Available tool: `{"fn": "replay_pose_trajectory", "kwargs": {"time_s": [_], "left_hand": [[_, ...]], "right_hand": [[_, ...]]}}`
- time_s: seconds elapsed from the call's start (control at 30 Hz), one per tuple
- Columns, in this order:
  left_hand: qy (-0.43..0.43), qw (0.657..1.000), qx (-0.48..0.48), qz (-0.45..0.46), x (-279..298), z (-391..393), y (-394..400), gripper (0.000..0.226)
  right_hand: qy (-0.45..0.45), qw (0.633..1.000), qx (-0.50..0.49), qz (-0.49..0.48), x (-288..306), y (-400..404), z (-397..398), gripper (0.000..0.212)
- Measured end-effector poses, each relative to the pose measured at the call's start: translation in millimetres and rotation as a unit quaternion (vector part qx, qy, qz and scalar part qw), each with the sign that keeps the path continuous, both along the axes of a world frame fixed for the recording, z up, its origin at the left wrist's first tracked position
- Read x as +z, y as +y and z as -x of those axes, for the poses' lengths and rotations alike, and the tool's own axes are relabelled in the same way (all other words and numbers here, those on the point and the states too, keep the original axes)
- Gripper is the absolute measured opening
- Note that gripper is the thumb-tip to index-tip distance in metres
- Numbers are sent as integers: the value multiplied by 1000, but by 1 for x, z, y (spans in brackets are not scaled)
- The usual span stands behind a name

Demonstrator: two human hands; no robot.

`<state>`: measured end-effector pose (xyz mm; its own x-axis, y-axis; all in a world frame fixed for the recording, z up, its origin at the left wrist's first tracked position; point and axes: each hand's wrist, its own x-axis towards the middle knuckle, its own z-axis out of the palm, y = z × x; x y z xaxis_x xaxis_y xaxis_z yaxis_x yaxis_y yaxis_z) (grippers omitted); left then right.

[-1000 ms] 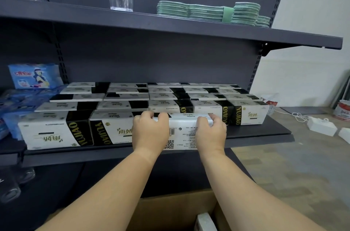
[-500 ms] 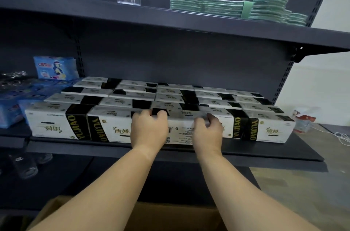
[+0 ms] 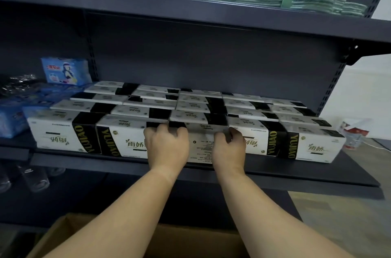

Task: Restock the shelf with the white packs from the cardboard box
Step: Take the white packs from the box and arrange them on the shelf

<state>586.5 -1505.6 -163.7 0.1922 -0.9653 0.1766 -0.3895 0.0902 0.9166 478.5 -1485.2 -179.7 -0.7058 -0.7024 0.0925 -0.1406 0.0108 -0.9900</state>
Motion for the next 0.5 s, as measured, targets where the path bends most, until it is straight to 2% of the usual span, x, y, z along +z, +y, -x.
{"fn": "replay_pose_trajectory", "kwargs": {"time_s": [0.1,0.27,0.5], "left_hand": [[-17,1000,4,2,1,1,0,17],[-22,1000,16,4,0,3,0,29],[-11,1000,28,2,-1,9,4,38]], "right_hand": [[17,1000,-9,-12,-1,-3,5,39],[80,996,-32,-36,-6,-7,7,40],[78,996,-10,-36,-7,-6,11,46]]}}
